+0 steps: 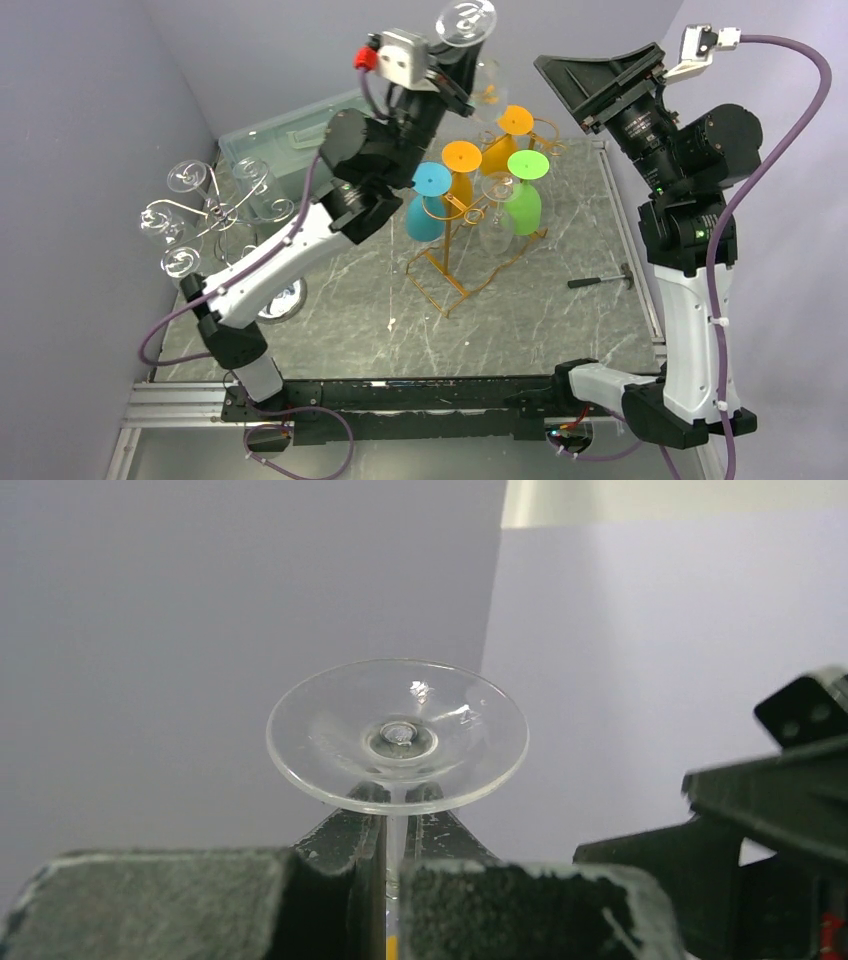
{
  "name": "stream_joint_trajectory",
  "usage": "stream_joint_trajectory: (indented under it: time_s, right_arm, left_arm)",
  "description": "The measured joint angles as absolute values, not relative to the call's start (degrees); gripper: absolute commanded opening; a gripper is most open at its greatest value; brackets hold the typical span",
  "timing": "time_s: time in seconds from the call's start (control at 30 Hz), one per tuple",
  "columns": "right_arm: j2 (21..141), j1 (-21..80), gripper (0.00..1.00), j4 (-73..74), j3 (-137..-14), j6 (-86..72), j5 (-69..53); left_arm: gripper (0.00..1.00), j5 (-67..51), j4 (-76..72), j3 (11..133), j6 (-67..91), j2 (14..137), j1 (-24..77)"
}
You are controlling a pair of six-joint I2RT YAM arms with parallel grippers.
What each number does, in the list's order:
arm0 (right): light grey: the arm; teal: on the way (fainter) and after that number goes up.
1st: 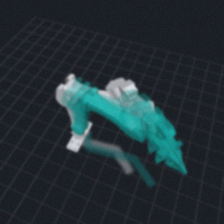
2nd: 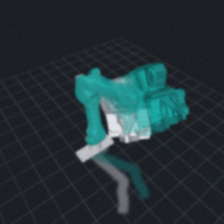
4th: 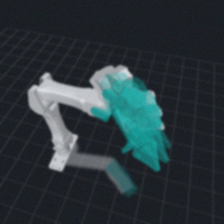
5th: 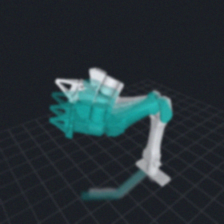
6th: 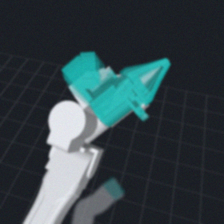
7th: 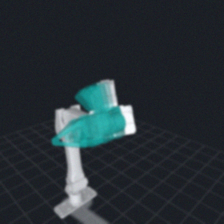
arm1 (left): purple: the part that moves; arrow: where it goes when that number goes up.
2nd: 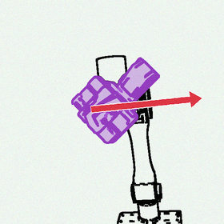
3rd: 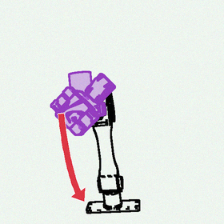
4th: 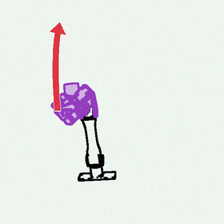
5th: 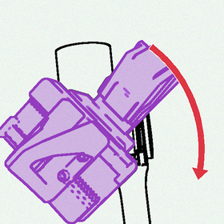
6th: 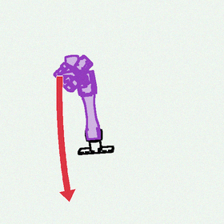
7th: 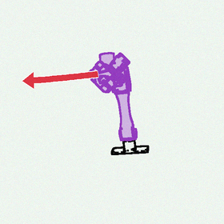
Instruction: Take the wine glass off the wine glass rack
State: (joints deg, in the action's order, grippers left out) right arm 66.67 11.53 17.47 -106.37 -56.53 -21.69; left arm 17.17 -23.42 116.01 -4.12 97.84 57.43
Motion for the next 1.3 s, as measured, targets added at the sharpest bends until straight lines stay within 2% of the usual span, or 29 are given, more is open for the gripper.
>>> stream_joint_trajectory:
  time_s: [0.2,0.37,0.63,0.97,1.3]
  right_arm:
    - [69.38,12.4,0.85,14.2,-106.39,-56.03,-25.87]
    - [73.38,19.18,0.85,12.93,-106.54,-54.48,-26.3]
    - [75.92,27.18,0.86,8.67,-102.26,-53.32,-27.09]
    - [76.14,34.28,0.82,-0.38,-96.05,-54.24,-27.16]
    - [77.91,35.27,0.76,-4.56,-95.9,-55.51,-27.14]
  left_arm:
    - [0.0,24.34,-18.46,115.85,-0.71,90.02,57.45]
    - [0.0,29.69,-13.5,113.36,3.01,81.8,56.64]
    - [0.0,31.59,1.39,112.71,16.58,72.49,45.19]
    - [0.0,18.57,15.59,112.09,37.23,72.01,28.05]
    - [0.0,1.85,14.48,102.96,56.95,72.58,12.12]
